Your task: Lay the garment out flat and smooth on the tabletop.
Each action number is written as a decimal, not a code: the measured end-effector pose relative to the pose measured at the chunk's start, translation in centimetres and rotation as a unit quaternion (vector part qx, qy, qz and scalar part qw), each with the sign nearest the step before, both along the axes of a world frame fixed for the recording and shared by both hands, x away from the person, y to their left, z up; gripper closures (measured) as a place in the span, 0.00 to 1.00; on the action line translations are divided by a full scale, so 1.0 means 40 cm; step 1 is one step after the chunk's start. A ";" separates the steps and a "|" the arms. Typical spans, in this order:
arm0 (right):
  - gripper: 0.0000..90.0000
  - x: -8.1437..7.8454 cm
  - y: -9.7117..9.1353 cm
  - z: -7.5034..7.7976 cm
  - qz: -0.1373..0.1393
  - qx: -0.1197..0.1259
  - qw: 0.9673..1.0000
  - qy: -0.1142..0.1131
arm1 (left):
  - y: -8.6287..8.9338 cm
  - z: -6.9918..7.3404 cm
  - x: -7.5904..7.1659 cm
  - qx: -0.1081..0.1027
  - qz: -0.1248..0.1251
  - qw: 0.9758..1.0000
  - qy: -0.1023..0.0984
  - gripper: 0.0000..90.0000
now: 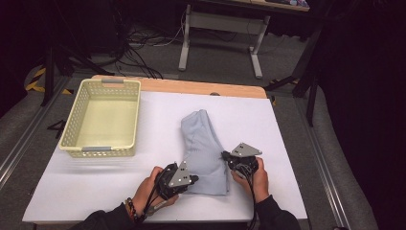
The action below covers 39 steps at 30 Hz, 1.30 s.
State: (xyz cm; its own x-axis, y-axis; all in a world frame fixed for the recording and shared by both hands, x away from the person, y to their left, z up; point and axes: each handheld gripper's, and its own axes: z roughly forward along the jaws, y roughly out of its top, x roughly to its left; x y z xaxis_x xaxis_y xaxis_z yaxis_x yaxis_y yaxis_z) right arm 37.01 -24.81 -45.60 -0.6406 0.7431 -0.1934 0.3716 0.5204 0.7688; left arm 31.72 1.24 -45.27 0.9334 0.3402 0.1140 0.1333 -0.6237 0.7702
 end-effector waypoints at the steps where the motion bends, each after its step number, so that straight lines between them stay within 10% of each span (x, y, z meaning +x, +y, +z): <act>1: 0.96 0.000 -0.003 -0.002 0.000 0.006 1.000 0.001 | -0.004 -0.010 0.003 0.008 -0.001 1.000 0.005 1.00; 22: 1.00 -0.010 -0.036 -0.013 -0.035 -0.024 0.999 0.001 | 0.001 -0.046 0.013 0.004 -0.017 0.999 0.030 1.00; 27: 1.00 -0.003 -0.068 -0.004 -0.046 0.027 0.999 0.006 | 0.002 -0.046 0.018 -0.001 -0.020 0.999 0.035 1.00; 39: 0.98 0.050 0.014 0.081 0.041 0.059 0.995 -0.066 | 0.002 -0.047 0.017 0.001 -0.022 0.999 0.033 1.00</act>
